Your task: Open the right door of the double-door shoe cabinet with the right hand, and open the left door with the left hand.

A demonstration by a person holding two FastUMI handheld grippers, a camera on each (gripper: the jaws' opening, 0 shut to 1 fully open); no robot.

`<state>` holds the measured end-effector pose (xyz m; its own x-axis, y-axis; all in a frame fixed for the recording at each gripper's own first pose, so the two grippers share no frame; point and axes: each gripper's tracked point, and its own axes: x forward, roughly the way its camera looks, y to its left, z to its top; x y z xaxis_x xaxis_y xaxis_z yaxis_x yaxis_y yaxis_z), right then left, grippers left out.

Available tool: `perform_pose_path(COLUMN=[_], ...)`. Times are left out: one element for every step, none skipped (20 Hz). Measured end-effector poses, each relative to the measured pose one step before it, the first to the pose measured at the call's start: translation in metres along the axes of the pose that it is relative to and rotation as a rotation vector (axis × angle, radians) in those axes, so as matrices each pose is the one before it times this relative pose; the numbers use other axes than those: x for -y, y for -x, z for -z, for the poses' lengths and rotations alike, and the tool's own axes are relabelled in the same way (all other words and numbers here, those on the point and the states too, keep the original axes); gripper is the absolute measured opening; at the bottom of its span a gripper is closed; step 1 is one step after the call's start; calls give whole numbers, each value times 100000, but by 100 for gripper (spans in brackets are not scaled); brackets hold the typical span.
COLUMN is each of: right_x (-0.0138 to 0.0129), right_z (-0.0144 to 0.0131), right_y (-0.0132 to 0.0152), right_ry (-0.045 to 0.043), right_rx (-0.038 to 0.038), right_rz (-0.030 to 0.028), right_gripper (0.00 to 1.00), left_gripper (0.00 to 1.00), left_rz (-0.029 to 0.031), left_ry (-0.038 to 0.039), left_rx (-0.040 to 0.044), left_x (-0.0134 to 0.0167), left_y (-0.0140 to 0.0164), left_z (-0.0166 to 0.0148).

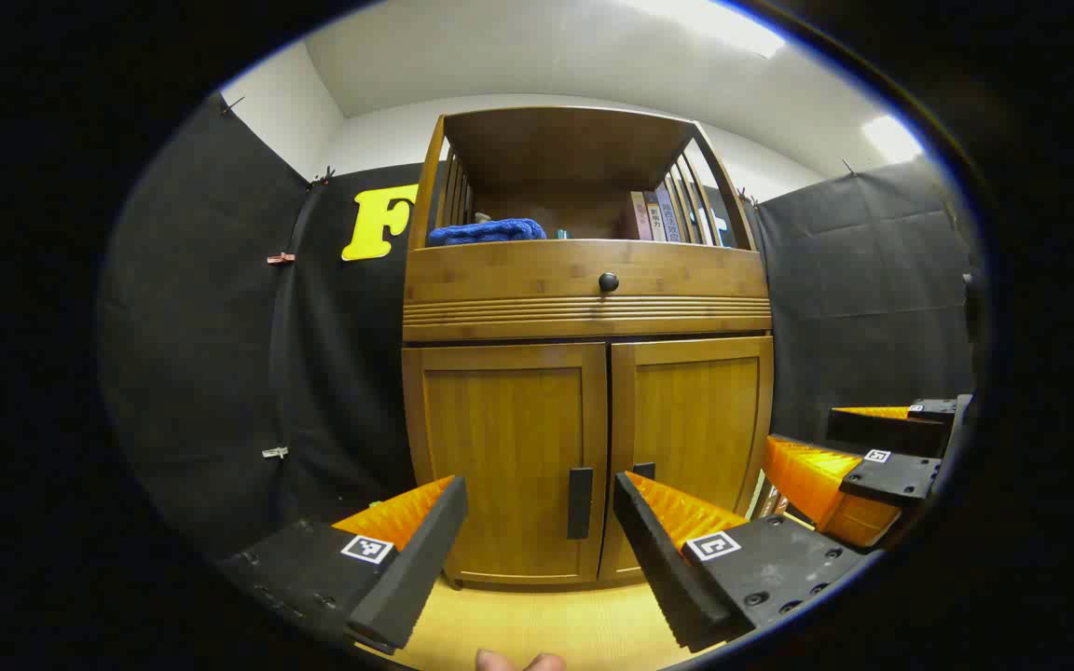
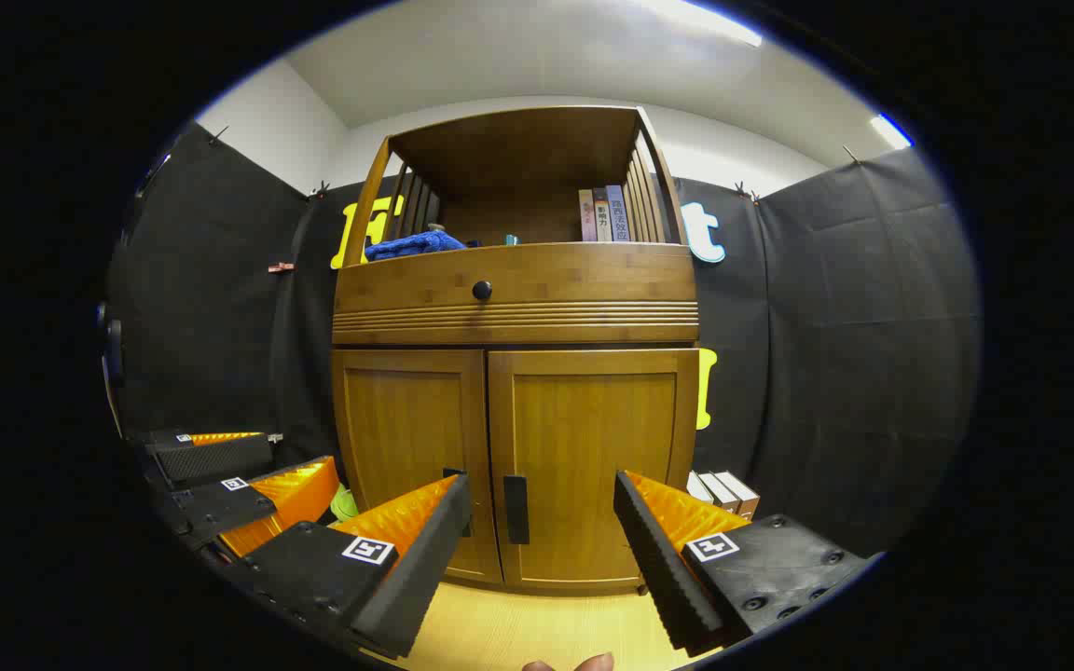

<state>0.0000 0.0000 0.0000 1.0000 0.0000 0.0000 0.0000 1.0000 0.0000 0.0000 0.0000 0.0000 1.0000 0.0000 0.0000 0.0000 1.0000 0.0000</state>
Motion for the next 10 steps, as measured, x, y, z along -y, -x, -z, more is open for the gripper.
perform_pose_path(right_x=[503, 374, 217, 294, 269, 226, 192, 91, -47, 16], right_z=[98, 5, 23, 113, 59, 47, 123, 162, 193, -12], right_y=[-192, -139, -160, -140, -92, -37, 44, -28, 2, 71], right_ry=[-548, -659, -479, -201, 121, 433, 170, -361, -770, -464], right_rx=[-436, -126, -337, -298, -108, -219, 80, -454, -439, -273], right_rz=[911, 782, 602, 650, 595, 572, 568, 340, 91, 343], right_gripper=[95, 98, 98, 98, 98, 98, 98, 98, 98, 98], left_gripper=[98, 98, 98, 98, 98, 98, 96, 98, 100, 100], left_rz=[-274, -27, 165, -119, -781, -648, -389, -403, 151, 76], left_ry=[374, -27, -417, -488, 26, 698, 674, 73, -342, -574], left_rx=[332, 513, 317, -59, -268, -52, 645, 808, 932, 931], left_x=[-43, -105, -36, 5, -276, -232, -86, -203, -105, -55], left_y=[-197, -66, -118, -234, -206, 2, -65, -38, -96, 36], left_z=[-162, -106, -88, 206, -17, 243, -91, -17, -70, 71])
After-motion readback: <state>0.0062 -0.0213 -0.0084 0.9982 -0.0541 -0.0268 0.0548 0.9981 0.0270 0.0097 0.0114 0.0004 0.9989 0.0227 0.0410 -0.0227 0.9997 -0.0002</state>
